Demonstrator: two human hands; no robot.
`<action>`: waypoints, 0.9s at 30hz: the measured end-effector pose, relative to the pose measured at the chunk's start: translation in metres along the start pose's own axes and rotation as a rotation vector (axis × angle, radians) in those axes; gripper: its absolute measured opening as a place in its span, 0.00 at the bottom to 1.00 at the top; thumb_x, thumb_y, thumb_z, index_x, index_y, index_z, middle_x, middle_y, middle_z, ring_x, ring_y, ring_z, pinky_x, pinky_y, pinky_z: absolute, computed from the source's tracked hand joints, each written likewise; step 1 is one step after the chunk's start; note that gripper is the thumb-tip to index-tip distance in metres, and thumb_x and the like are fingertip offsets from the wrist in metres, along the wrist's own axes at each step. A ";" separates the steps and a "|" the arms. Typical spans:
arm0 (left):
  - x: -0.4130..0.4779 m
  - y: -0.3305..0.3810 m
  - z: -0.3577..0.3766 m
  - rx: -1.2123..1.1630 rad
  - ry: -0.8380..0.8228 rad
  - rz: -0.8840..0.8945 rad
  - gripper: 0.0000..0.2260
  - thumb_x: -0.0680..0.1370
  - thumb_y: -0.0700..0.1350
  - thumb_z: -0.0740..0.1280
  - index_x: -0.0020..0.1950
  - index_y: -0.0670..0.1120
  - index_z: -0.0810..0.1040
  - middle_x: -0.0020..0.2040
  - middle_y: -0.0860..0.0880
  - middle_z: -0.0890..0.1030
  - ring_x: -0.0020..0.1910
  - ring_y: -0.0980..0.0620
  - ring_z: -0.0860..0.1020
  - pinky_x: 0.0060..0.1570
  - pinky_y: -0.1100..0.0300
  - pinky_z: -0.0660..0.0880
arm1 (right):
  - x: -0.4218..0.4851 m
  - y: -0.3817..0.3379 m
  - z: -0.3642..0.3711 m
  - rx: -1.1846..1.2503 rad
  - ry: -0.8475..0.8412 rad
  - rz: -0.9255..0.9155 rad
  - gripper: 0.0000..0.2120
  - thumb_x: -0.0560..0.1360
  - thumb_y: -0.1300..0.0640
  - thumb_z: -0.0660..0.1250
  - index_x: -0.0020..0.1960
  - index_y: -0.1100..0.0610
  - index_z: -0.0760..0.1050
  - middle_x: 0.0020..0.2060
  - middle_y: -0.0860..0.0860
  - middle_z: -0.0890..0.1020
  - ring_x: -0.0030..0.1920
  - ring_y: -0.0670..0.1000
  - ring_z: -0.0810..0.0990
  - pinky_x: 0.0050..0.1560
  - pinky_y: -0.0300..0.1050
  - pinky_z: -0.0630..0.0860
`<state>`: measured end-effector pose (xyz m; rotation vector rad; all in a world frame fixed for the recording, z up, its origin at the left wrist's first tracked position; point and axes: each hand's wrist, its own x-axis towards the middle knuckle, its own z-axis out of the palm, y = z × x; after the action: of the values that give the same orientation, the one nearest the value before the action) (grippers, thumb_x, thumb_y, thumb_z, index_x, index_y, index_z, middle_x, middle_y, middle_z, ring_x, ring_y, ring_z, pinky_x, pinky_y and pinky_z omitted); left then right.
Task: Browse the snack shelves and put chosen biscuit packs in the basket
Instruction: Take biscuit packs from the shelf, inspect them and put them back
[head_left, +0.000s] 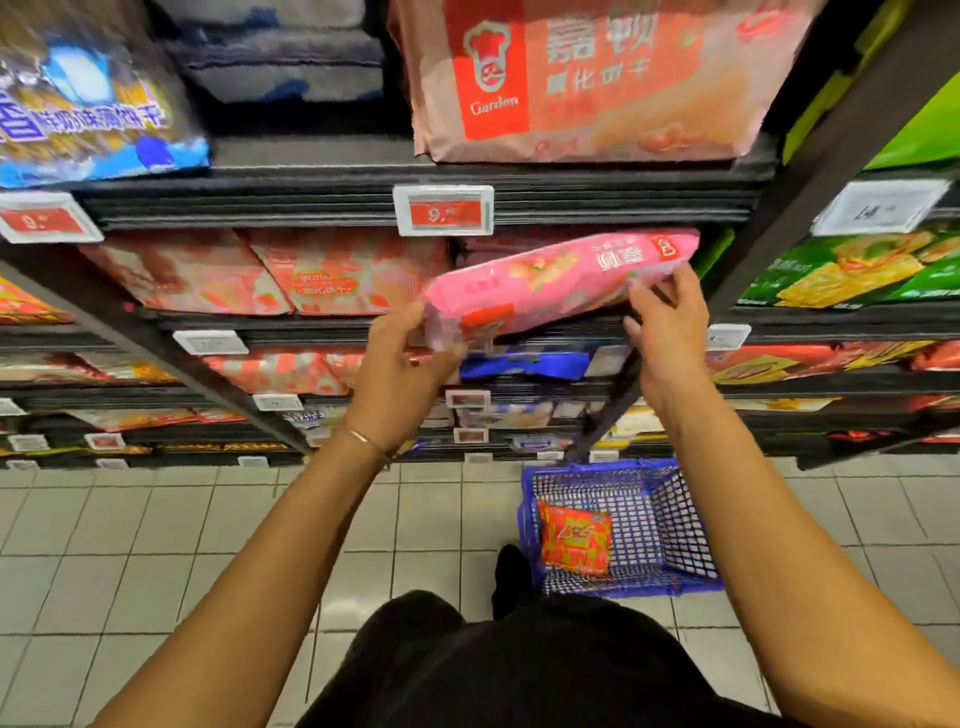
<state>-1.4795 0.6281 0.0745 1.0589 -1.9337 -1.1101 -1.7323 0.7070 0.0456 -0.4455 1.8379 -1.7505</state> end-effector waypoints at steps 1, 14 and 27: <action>0.005 -0.001 0.009 0.005 0.009 -0.048 0.08 0.79 0.38 0.71 0.57 0.46 0.82 0.54 0.44 0.83 0.55 0.46 0.80 0.56 0.53 0.78 | 0.004 0.000 -0.001 0.009 0.011 -0.028 0.14 0.80 0.60 0.68 0.65 0.52 0.76 0.55 0.42 0.83 0.55 0.41 0.81 0.63 0.45 0.77; 0.053 0.016 0.073 -0.382 0.065 -0.429 0.20 0.79 0.34 0.70 0.67 0.40 0.68 0.62 0.40 0.81 0.60 0.45 0.82 0.60 0.56 0.79 | 0.030 -0.003 0.002 -0.086 0.161 0.030 0.27 0.82 0.58 0.66 0.79 0.58 0.65 0.74 0.54 0.75 0.73 0.53 0.74 0.76 0.53 0.69; 0.057 -0.001 0.083 -0.334 0.047 -0.512 0.18 0.79 0.36 0.70 0.69 0.40 0.74 0.58 0.45 0.82 0.55 0.49 0.81 0.64 0.49 0.77 | 0.028 0.011 -0.006 -0.085 0.073 0.104 0.32 0.81 0.64 0.67 0.81 0.51 0.60 0.75 0.48 0.74 0.72 0.49 0.74 0.74 0.51 0.72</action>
<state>-1.5744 0.6080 0.0466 1.4072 -1.4003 -1.5999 -1.7568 0.6966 0.0302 -0.3166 1.9559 -1.6435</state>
